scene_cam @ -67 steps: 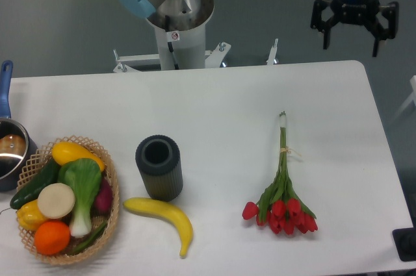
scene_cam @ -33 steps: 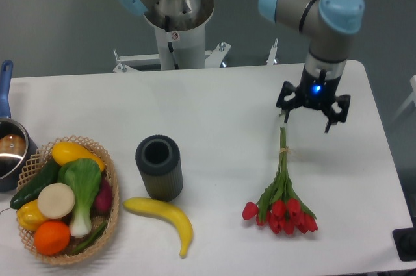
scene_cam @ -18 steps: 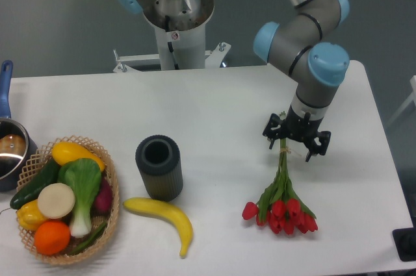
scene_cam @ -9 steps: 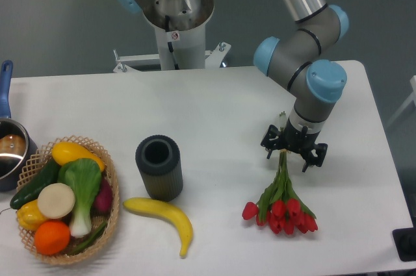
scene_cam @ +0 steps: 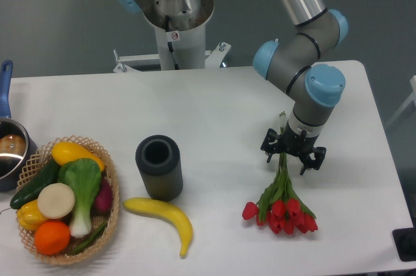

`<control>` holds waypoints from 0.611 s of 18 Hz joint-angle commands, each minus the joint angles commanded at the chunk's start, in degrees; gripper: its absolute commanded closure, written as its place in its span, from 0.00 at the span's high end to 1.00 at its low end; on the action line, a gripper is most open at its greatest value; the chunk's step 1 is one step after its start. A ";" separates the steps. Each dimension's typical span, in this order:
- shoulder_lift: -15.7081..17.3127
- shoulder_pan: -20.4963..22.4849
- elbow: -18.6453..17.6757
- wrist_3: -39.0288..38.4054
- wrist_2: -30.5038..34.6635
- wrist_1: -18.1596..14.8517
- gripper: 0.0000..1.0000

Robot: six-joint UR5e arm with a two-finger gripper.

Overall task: Pick up the flowers from the table
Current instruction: 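Lower the gripper around the tulip stems and close it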

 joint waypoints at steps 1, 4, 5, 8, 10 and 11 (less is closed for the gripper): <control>-0.26 -0.26 0.35 -0.09 0.00 0.00 0.70; -0.62 -0.35 0.44 -0.27 0.00 0.00 0.61; -0.62 -0.35 0.44 -0.27 0.00 0.00 0.59; -0.62 -0.35 0.36 -0.18 0.00 0.00 0.52; -0.62 -0.35 0.27 -0.18 0.00 0.00 0.48; -0.62 -0.35 0.27 -0.18 0.00 0.00 0.45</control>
